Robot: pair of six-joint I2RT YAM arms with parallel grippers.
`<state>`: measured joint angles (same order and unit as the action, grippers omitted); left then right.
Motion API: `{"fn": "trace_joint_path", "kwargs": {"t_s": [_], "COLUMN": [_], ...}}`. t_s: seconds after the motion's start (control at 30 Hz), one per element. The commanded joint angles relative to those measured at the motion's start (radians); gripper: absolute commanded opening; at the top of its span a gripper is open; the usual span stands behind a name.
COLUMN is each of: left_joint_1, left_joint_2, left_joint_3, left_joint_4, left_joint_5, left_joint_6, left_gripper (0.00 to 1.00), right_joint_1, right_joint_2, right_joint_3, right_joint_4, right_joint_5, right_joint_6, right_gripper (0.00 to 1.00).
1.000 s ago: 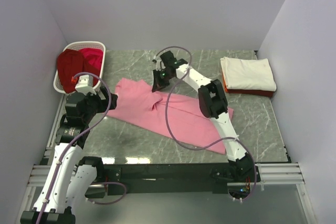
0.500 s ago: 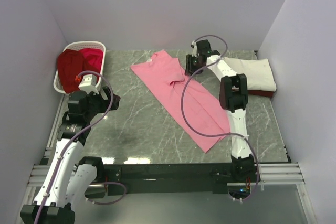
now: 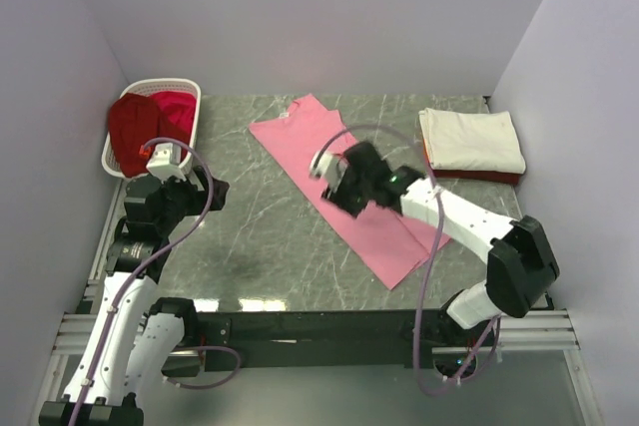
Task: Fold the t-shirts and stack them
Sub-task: Fold the tshirt
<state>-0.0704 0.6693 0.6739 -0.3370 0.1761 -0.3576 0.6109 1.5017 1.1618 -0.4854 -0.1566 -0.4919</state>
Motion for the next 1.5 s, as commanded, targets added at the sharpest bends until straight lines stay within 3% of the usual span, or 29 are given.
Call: {"fn": "trace_joint_path", "kwargs": {"t_s": [0.0,0.27,0.43,0.7,0.97,1.2,1.47], "left_joint_1": [0.003,0.004,0.004,0.004,0.004,0.004,0.004], "left_joint_2": [-0.025,-0.025,-0.02,-0.025,-0.025,-0.023,-0.016], "left_joint_3": [-0.007,-0.005,-0.004,-0.005,-0.005,-0.007,-0.005], "left_joint_4": [0.044,0.044,0.044,0.046,0.044,0.044,0.044], "left_joint_5": [0.017,0.023,0.025,0.023,0.022,0.019,0.014], "left_joint_6": [0.002,0.006,0.006,0.005,0.006,0.006,0.006], "left_gripper": [0.89,0.88,0.88,0.88,0.88,0.88,0.88], "right_joint_1": [0.128,0.274,0.326,0.357,0.369,0.372,0.45], "right_joint_2": [0.008,0.003,0.066,0.138,0.172,0.169,0.234], "right_joint_3": [-0.155,-0.277,-0.297,-0.271,-0.255,-0.223,-0.015], "right_joint_4": [-0.004,0.022,0.016,-0.016,-0.022,-0.031,-0.108], "right_joint_5": [0.12,0.238,0.25,0.328,0.351,0.319,0.057], "right_joint_6": [-0.071,0.049,0.098,0.144,0.148,0.133,0.128], "right_gripper": [0.56,0.59,0.54,0.34,0.01,0.0,0.0]}}
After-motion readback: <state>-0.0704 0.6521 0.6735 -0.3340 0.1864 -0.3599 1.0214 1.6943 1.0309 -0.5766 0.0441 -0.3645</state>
